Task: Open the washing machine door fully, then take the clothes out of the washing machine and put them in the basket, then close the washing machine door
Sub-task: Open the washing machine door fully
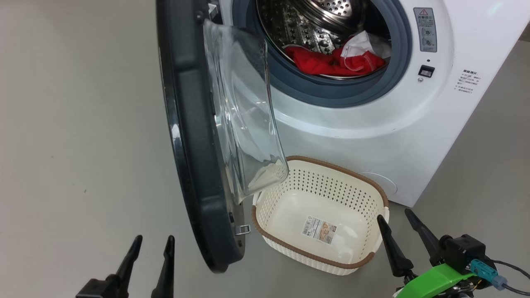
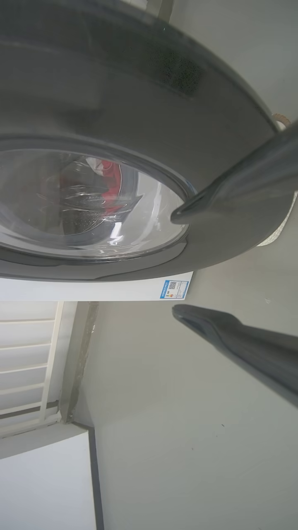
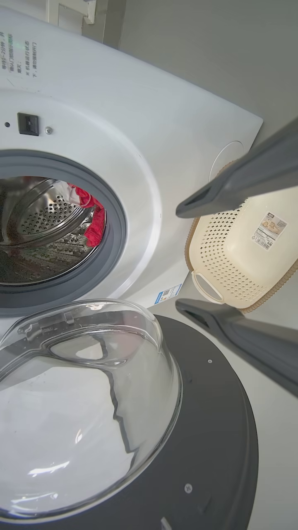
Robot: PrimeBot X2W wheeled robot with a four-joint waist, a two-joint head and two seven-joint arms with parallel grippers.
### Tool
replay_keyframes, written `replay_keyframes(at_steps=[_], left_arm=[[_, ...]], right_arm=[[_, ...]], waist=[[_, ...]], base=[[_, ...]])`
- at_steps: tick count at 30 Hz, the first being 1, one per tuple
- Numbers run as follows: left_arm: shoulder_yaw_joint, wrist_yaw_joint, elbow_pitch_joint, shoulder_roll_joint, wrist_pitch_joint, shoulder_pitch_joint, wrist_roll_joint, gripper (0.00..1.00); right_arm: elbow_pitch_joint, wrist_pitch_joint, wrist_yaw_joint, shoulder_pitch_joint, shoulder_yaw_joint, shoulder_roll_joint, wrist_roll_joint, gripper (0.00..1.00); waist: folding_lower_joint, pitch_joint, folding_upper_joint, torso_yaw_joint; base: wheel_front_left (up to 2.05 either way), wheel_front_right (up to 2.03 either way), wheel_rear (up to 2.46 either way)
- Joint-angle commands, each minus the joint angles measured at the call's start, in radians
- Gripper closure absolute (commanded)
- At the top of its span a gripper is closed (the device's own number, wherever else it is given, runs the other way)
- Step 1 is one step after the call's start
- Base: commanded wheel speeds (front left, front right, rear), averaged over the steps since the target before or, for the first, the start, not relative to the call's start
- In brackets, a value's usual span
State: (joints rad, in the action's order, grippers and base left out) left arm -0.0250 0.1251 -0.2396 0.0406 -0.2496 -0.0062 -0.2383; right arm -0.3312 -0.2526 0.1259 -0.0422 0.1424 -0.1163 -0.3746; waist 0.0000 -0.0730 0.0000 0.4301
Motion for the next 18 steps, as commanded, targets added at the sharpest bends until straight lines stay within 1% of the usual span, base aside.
replay_keyframes(at_steps=[1, 9, 10, 11, 14, 18], left_arm=[[0.031, 0.005, 0.025, 0.010, -0.012, -0.033, 0.004, 0.00], [0.034, 0.006, 0.031, 0.010, -0.012, -0.034, 0.004, 0.00], [0.040, 0.006, 0.042, 0.010, -0.012, -0.037, -0.015, 0.76], [0.048, 0.006, 0.052, 0.010, -0.012, -0.040, -0.021, 1.00], [0.082, 0.006, 0.108, 0.010, -0.012, -0.056, -0.034, 1.00], [0.132, 0.006, 0.243, 0.010, -0.012, -0.090, -0.048, 1.00]], right_arm=[[0.021, -0.009, 0.005, -0.007, 0.015, -0.001, 0.006, 0.00], [0.011, -0.009, 0.005, -0.006, 0.007, 0.010, 0.012, 0.00], [0.011, -0.009, 0.005, -0.005, 0.006, 0.011, 0.013, 0.00], [0.011, -0.009, 0.005, -0.005, 0.006, 0.011, 0.013, 0.00], [0.010, -0.009, 0.005, -0.004, 0.001, 0.013, 0.012, 0.00], [0.009, -0.009, 0.005, -0.003, -0.003, 0.017, 0.015, 0.00]], waist=[[0.0000, 0.000, 0.0000, 0.000], [0.0000, 0.004, 0.0000, 0.000], [0.0000, 0.008, 0.0000, 0.000], [0.0000, 0.010, 0.0000, 0.000], [0.0000, 0.014, 0.0000, -0.001], [0.0000, 0.015, 0.0000, -0.002]], base=[[0.00, 0.00, 0.00], [0.00, 0.00, 0.00], [0.00, 0.00, 0.00], [0.00, 0.00, 0.00], [0.00, 0.00, 0.00], [0.00, 0.00, 0.00]])
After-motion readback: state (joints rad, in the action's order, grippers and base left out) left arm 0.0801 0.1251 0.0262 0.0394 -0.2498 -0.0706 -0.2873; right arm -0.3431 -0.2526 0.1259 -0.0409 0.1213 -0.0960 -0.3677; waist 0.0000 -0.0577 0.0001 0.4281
